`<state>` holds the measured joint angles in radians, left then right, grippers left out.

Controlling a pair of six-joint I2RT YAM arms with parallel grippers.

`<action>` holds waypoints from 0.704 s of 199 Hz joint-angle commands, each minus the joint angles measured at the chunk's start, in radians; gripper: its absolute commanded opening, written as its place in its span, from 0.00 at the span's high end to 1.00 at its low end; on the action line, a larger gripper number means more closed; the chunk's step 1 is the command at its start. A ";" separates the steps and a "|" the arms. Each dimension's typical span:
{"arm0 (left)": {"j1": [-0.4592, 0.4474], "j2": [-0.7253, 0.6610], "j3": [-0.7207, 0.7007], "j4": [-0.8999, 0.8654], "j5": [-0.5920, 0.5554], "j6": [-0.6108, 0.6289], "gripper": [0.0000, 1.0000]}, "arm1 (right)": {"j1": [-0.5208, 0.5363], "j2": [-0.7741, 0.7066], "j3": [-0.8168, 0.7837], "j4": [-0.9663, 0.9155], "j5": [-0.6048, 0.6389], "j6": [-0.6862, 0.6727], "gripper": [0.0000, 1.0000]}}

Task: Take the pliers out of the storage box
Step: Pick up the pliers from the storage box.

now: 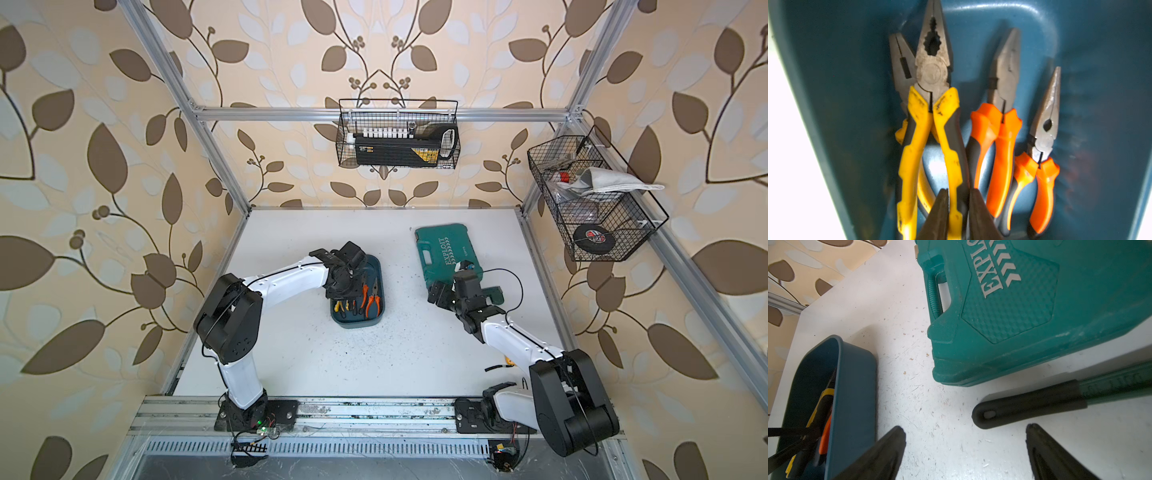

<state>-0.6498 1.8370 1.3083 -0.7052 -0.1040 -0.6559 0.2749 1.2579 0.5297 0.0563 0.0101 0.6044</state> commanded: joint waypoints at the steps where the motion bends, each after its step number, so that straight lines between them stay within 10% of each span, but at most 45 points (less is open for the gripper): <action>1: 0.001 -0.039 0.015 -0.036 -0.029 -0.002 0.81 | 0.006 0.008 0.032 0.006 -0.010 -0.013 0.07; 69: 0.001 -0.008 0.004 -0.034 -0.030 -0.011 0.74 | 0.007 0.018 0.038 -0.002 -0.007 -0.013 0.07; 99: 0.001 -0.008 -0.003 -0.030 -0.032 -0.027 1.00 | 0.007 0.019 0.041 -0.006 -0.010 -0.010 0.09; 140: 0.001 -0.056 0.003 -0.062 -0.071 -0.033 1.00 | 0.008 -0.025 0.024 0.002 -0.016 -0.015 0.10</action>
<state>-0.6495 1.8374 1.3071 -0.7090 -0.1154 -0.6807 0.2749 1.2652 0.5434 0.0555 0.0082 0.6014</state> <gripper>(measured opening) 0.111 0.903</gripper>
